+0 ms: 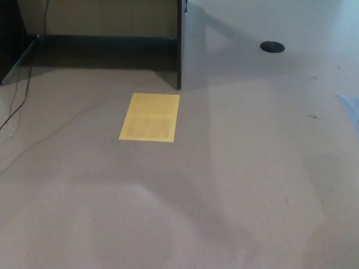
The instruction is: A person is holding a plastic bag and the robot extends its left hand to grab the bag by hooking its thumb into the holes at the top and brings its hand down by its side. Then it extends its arm again to hand the plastic bag back to the person.
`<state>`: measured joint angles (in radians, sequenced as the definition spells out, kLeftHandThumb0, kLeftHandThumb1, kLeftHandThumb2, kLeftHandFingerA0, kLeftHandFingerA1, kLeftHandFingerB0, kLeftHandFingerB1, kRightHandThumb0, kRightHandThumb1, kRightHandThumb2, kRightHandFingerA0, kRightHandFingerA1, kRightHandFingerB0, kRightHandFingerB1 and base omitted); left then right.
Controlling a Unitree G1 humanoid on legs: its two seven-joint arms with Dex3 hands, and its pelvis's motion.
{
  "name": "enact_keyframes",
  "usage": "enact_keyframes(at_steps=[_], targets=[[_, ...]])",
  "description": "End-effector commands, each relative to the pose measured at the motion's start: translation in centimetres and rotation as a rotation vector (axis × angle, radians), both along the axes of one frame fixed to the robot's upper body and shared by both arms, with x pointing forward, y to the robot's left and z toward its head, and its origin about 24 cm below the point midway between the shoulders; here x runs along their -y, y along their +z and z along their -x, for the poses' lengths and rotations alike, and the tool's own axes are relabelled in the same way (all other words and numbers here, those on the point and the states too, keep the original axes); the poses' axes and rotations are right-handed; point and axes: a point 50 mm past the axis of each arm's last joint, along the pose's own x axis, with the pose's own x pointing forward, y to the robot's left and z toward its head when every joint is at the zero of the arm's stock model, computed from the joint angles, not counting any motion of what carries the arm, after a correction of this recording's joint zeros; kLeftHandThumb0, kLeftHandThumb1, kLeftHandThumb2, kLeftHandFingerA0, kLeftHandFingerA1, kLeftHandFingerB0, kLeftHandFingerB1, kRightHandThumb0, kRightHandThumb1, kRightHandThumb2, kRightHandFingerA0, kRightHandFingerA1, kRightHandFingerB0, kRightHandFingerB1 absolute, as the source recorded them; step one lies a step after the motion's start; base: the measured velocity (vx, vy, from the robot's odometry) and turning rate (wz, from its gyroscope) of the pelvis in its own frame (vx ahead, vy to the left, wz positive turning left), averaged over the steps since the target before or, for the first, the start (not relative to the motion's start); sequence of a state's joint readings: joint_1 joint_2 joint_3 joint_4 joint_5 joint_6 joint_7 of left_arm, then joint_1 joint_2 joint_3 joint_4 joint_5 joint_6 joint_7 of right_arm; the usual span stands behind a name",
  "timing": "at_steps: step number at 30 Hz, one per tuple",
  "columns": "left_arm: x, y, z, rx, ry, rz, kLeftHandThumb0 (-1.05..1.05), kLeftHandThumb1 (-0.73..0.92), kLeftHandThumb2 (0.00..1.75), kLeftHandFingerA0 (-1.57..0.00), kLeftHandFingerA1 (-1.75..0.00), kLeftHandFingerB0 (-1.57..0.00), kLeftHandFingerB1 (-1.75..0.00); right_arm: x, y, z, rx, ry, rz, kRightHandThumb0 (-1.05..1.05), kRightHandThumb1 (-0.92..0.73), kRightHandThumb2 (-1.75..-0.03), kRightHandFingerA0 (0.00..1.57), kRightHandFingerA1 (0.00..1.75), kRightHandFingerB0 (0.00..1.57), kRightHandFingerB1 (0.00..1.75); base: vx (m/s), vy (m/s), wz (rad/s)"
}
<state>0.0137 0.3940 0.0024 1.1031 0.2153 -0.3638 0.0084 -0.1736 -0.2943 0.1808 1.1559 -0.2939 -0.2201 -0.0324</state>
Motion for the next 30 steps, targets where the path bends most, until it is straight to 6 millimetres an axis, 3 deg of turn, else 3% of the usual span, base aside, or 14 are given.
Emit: enact_keyframes(at_steps=[1, 2, 4, 5, 9, 11, 13, 14, 15, 21, 22, 25, 26, 30], targets=[[-0.2, 0.5, 0.4, 0.053, -0.063, -0.01, -0.37, 0.54, 0.57, -0.4, -0.46, -0.33, -0.32, 1.3, 0.1, 1.3, 0.017, 0.029, 0.024, -0.23, -0.62, -0.58, 0.67, 0.47, 0.58, 0.41, 0.0, 0.0, 0.0], [-0.3, 0.8, -0.2, 0.069, -0.064, -0.007, -0.38, 0.55, 0.57, -0.39, -0.44, -0.32, -0.32, 1.2, 0.4, 0.5, 0.026, 0.03, 0.034, -0.24, -0.63, -0.59, 0.67, 0.56, 0.59, 0.41, 0.0, 0.0, 0.0], [-0.3, 1.2, -1.4, 0.104, -0.055, -0.004, -0.44, 0.43, 0.71, -0.35, -0.52, -0.27, -0.42, 1.1, 1.0, -0.9, 0.051, 0.034, 0.034, -0.24, -0.62, -0.59, 0.68, 0.52, 0.58, 0.41, 0.0, 0.0, 0.0], [-0.3, 1.0, -0.9, 0.1, -0.045, 0.005, -0.37, 0.53, 0.56, -0.4, -0.46, -0.32, -0.31, 1.1, 0.9, -0.5, 0.045, 0.033, 0.032, -0.24, -0.62, -0.59, 0.68, 0.52, 0.58, 0.41, 0.0, 0.0, 0.0], [-0.2, 0.4, 0.7, 0.066, -0.045, 0.011, -0.37, 0.54, 0.56, -0.4, -0.44, -0.31, -0.31, 1.4, 0.2, 1.2, 0.023, 0.031, 0.024, -0.23, -0.63, -0.59, 0.68, 0.59, 0.58, 0.41, 0.0, 0.0, 0.0], [-0.1, 0.3, 1.1, 0.063, -0.05, 0.012, -0.38, 0.54, 0.56, -0.4, -0.45, -0.32, -0.31, 1.5, 0.1, 1.5, 0.011, 0.04, 0.031, -0.23, -0.63, -0.59, 0.67, 0.52, 0.57, 0.41, 0.0, 0.0, 0.0], [-0.2, 0.1, 1.4, 0.041, -0.05, 0.0, -0.47, 0.43, 0.71, -0.35, -0.5, -0.26, -0.41, 1.5, -0.1, 1.8, 0.003, 0.041, 0.039, -0.22, -0.63, -0.59, 0.68, 0.5, 0.57, 0.41, 0.0, 0.0, 0.0], [-0.2, 0.1, 1.4, 0.037, -0.049, -0.003, -0.47, 0.43, 0.71, -0.35, -0.5, -0.26, -0.41, 1.5, -0.1, 1.8, 0.0, 0.04, 0.038, -0.22, -0.63, -0.59, 0.68, 0.5, 0.57, 0.41, 0.0, 0.0, 0.0], [-0.1, 0.2, 1.2, 0.056, -0.059, -0.006, -0.37, 0.53, 0.56, -0.41, -0.44, -0.32, -0.31, 1.5, -0.1, 1.7, -0.006, 0.032, 0.034, -0.23, -0.63, -0.58, 0.67, 0.47, 0.56, 0.4, 0.0, 0.0, 0.0], [-0.1, 0.3, 1.1, 0.069, -0.043, 0.011, -0.35, 0.52, 0.56, -0.41, -0.45, -0.32, -0.31, 1.5, -0.1, 1.8, 0.008, 0.017, 0.024, -0.24, -0.63, -0.59, 0.66, 0.49, 0.54, 0.39, 0.0, 0.0, 0.0], [-0.1, 0.3, 1.2, 0.075, -0.049, 0.001, -0.43, 0.42, 0.69, -0.35, -0.49, -0.29, -0.41, 1.5, 0.0, 1.8, 0.014, 0.011, 0.017, -0.24, -0.62, -0.58, 0.66, 0.51, 0.54, 0.39, 0.0, 0.0, 0.0], [0.2, 0.1, 1.3, 0.072, -0.057, -0.003, -0.43, 0.42, 0.69, -0.33, -0.49, -0.29, -0.41, 1.8, -0.1, 2.3, 0.013, -0.001, 0.003, -0.24, -0.63, -0.59, 0.65, 0.5, 0.54, 0.4, 0.0, 0.0, 0.0], [0.2, 0.2, 1.2, 0.084, -0.056, -0.004, -0.36, 0.51, 0.56, -0.4, -0.46, -0.34, -0.32, 1.8, -0.1, 2.4, 0.011, 0.001, 0.002, -0.24, -0.64, -0.59, 0.65, 0.5, 0.53, 0.4, 0.0, 0.0, 0.0], [0.9, 0.8, 1.1, 0.245, -0.028, -0.017, -0.37, 0.55, 0.57, -0.36, -0.41, -0.29, -0.3, 1.8, 0.0, 2.3, 0.011, 0.019, 0.013, -0.24, -0.64, -0.59, 0.66, 0.51, 0.54, 0.4, 0.0, 0.0, 0.0]])
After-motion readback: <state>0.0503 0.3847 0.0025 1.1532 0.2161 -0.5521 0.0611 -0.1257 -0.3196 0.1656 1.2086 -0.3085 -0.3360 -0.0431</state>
